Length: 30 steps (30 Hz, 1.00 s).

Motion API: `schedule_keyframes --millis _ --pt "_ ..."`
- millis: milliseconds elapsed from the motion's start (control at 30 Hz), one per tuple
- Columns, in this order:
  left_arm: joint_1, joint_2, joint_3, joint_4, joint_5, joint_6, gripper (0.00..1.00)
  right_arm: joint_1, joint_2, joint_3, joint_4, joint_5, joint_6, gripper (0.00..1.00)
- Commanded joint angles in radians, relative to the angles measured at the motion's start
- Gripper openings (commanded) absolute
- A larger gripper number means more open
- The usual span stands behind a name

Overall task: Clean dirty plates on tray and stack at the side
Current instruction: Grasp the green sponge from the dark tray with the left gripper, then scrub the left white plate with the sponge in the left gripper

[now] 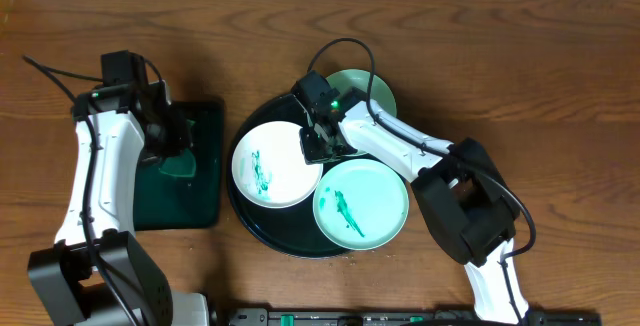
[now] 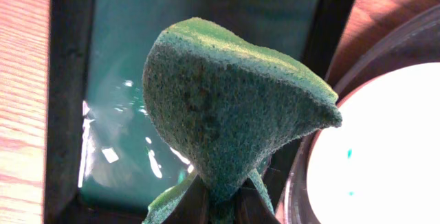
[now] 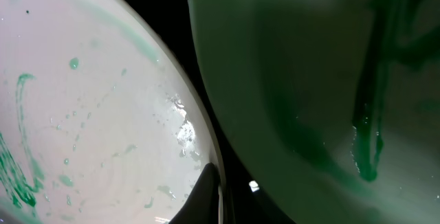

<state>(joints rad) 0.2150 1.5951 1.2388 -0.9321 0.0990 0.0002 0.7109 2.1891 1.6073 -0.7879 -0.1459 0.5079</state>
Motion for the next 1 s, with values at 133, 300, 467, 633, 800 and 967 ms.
schedule_keyframes --millis 133,300,467,633,800,967 --pt "-0.021 -0.002 0.011 -0.002 -0.011 -0.089 0.07 0.01 0.039 -0.01 0.003 -0.013 -0.016 0.01" --pt "-0.021 -0.002 0.011 -0.002 -0.013 -0.089 0.07 0.01 0.039 -0.01 0.003 -0.013 -0.016 0.01" --pt "-0.021 -0.002 0.011 -0.002 -0.013 -0.089 0.07 0.008 0.039 -0.01 0.002 -0.016 -0.016 0.01" --pt "-0.021 -0.002 0.011 -0.002 -0.008 -0.089 0.07 0.008 0.039 -0.01 0.003 -0.016 -0.015 0.01" --pt "-0.044 -0.002 0.011 0.0 0.139 -0.089 0.07 0.008 0.039 -0.01 0.004 -0.016 -0.015 0.01" --pt "-0.146 0.0 -0.002 0.005 0.177 -0.143 0.07 0.008 0.039 -0.01 0.009 -0.017 -0.015 0.01"
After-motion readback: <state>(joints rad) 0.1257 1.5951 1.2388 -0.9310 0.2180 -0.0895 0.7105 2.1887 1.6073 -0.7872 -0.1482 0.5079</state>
